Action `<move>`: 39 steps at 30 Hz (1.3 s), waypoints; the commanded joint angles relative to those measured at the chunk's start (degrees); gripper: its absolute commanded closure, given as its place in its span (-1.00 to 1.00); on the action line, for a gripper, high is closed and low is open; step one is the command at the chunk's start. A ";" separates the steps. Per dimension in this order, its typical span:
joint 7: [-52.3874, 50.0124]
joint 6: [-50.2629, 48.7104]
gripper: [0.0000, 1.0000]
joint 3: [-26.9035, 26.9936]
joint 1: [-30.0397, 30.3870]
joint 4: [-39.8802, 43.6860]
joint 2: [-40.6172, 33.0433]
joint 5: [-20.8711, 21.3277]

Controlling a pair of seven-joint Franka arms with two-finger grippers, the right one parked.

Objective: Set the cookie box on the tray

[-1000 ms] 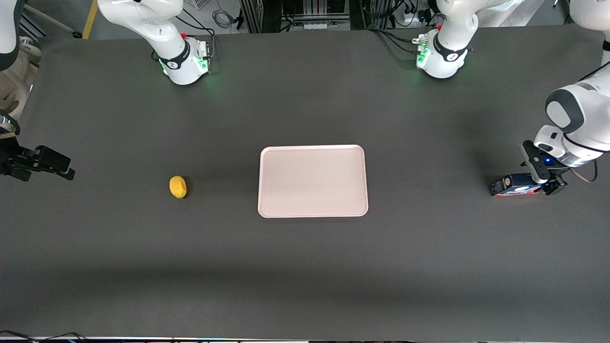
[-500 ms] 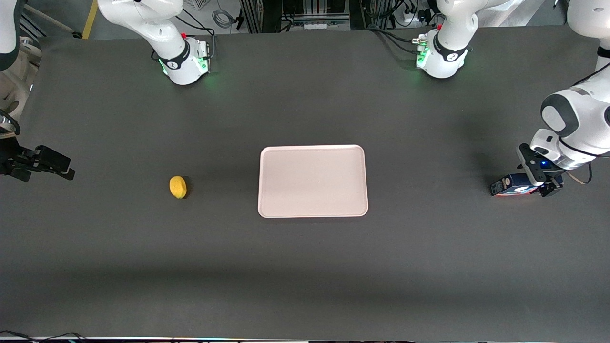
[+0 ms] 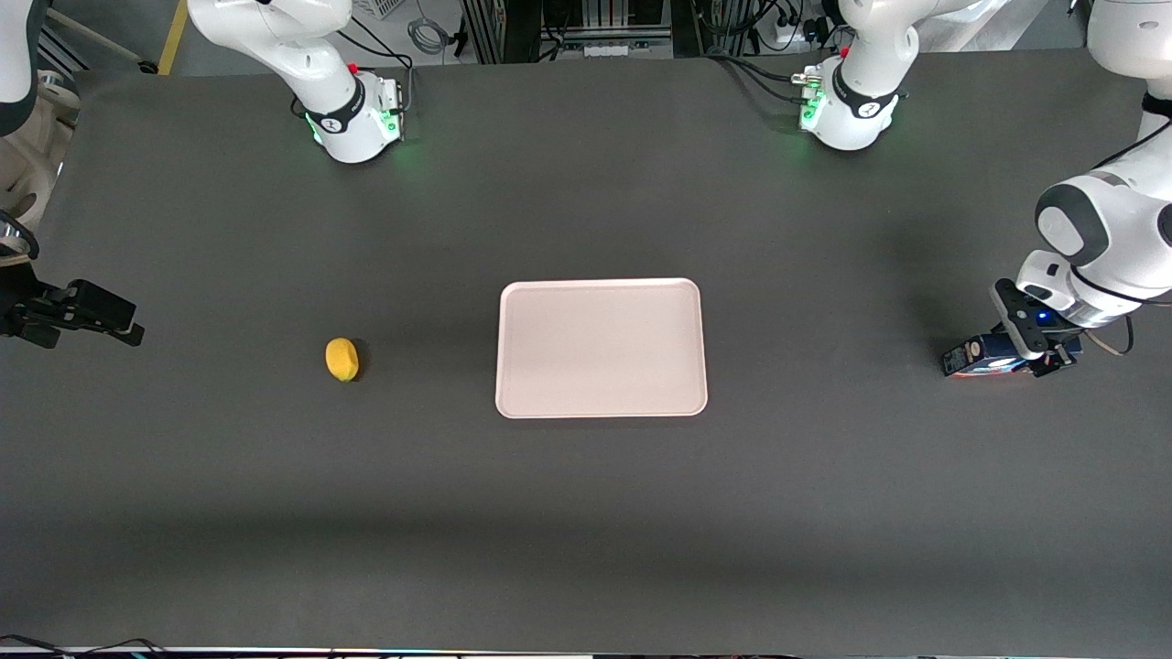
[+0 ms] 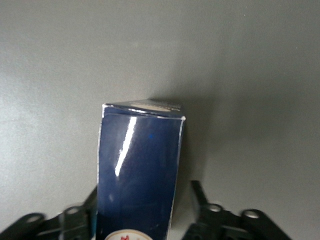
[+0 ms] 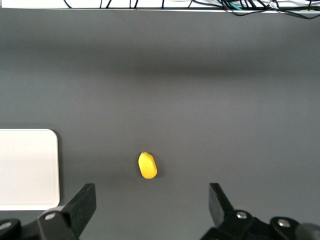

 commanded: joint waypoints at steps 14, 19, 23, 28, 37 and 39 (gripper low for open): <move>1.56 1.11 0.47 0.19 -0.43 -0.63 -0.26 -1.69; 1.47 0.94 0.45 0.19 -0.43 -0.63 -0.70 -1.69; 1.38 0.50 0.43 0.19 -0.43 -0.54 -1.32 -1.69; 0.86 -0.20 0.42 0.10 -0.96 -0.54 -2.64 -1.69; -5.81 -4.59 0.39 -0.43 -1.92 -0.28 -4.39 -2.22; -7.83 -5.56 0.38 -0.60 -2.54 -0.19 -4.92 -2.31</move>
